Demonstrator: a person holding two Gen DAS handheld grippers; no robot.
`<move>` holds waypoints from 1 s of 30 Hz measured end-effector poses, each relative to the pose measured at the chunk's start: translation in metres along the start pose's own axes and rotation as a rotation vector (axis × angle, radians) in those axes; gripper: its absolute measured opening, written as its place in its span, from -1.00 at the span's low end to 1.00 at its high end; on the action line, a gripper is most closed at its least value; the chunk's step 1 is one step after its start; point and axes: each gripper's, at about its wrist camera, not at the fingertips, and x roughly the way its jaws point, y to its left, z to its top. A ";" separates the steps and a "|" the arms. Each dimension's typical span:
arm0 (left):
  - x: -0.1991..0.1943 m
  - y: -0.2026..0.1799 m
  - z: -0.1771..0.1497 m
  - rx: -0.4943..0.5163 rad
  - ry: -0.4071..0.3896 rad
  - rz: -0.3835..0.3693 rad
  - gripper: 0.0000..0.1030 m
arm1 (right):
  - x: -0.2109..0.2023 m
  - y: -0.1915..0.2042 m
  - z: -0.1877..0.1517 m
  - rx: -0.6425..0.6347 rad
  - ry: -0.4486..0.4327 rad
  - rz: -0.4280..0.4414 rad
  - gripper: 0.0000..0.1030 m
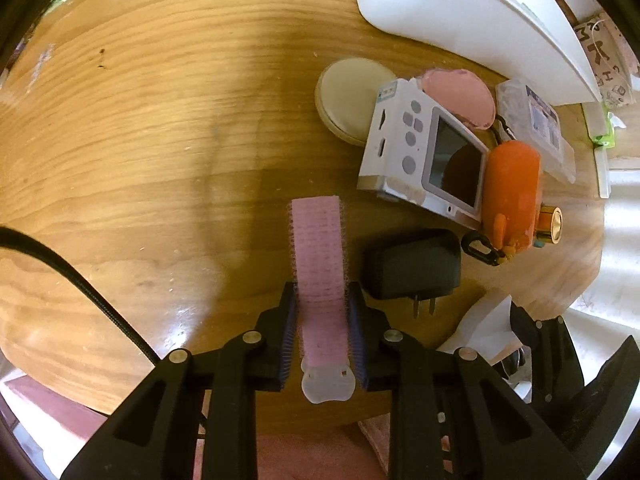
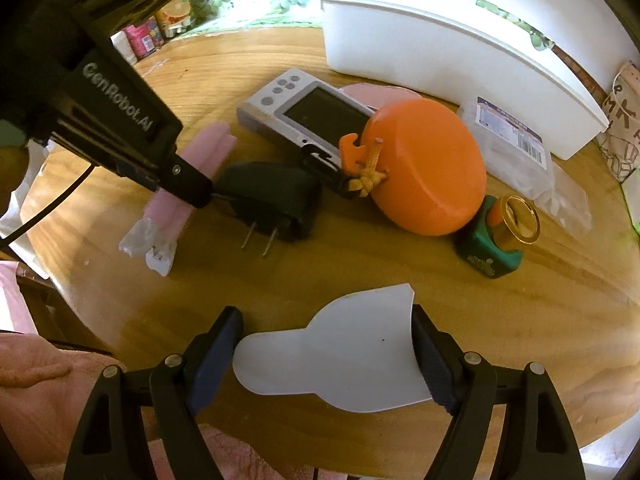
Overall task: Organize rigid objects
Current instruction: 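Lift the pink comb and white scraper and carry both toward the white bin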
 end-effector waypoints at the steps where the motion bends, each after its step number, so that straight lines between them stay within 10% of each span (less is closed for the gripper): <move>1: -0.003 0.002 -0.002 -0.003 -0.009 0.002 -0.51 | -0.003 0.001 -0.001 -0.002 -0.003 0.005 0.60; 30: -0.119 -0.030 -0.019 -0.026 -0.268 0.024 -0.51 | -0.099 -0.037 0.036 -0.076 -0.211 0.124 0.60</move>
